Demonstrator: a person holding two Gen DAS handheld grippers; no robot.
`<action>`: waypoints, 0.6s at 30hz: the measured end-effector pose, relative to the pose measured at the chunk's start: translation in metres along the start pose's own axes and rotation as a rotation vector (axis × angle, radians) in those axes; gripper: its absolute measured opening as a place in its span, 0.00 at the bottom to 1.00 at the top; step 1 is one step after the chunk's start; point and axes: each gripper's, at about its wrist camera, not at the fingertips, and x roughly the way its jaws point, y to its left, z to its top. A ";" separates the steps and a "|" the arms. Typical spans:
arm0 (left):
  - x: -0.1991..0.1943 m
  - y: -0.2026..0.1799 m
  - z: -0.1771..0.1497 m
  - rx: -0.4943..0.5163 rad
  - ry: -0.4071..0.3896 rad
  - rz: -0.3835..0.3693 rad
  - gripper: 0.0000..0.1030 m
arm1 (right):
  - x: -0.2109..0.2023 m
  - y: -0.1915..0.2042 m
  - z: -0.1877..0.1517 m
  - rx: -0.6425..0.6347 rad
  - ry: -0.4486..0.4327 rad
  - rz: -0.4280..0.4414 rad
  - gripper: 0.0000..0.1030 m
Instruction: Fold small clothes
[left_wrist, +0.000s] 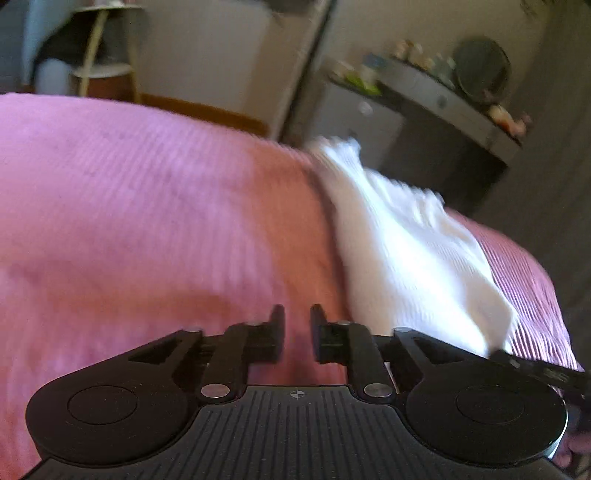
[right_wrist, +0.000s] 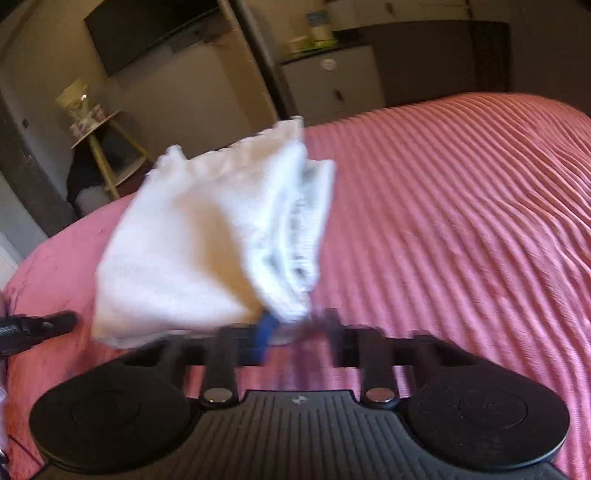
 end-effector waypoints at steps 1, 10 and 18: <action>-0.001 0.006 0.005 -0.019 -0.007 -0.017 0.33 | -0.007 -0.007 0.006 0.033 -0.035 0.025 0.54; 0.049 -0.044 0.038 0.067 0.005 -0.176 0.60 | 0.024 0.033 0.083 -0.055 -0.106 0.040 0.54; 0.097 -0.056 0.047 0.063 0.059 -0.108 0.67 | 0.093 0.038 0.104 -0.038 0.050 0.082 0.15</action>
